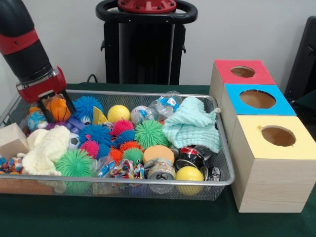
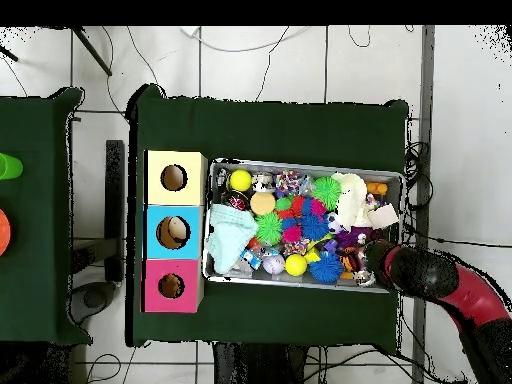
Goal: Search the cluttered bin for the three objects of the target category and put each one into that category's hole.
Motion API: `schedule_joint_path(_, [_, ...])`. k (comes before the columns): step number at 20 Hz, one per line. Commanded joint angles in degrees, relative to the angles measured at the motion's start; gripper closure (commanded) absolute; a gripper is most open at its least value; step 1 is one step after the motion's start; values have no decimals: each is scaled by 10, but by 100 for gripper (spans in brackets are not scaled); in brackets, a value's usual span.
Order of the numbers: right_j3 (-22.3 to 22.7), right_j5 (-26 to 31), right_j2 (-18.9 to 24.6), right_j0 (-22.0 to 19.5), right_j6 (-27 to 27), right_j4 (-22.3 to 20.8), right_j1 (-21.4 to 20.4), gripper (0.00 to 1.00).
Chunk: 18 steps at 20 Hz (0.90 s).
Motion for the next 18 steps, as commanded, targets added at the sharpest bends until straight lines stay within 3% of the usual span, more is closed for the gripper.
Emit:
schedule_joint_path(1, [22, -55, -14, 65, 51, -33, -6, 0])
schedule_joint_path(6, [-15, -106, -92, 185, 184, -31, -18, 0])
schedule_joint_path(12, [-34, -137, -149, 249, 199, 9, -16, 0])
schedule_joint_path(18, [-63, -160, -219, 340, 267, 48, -14, 0])
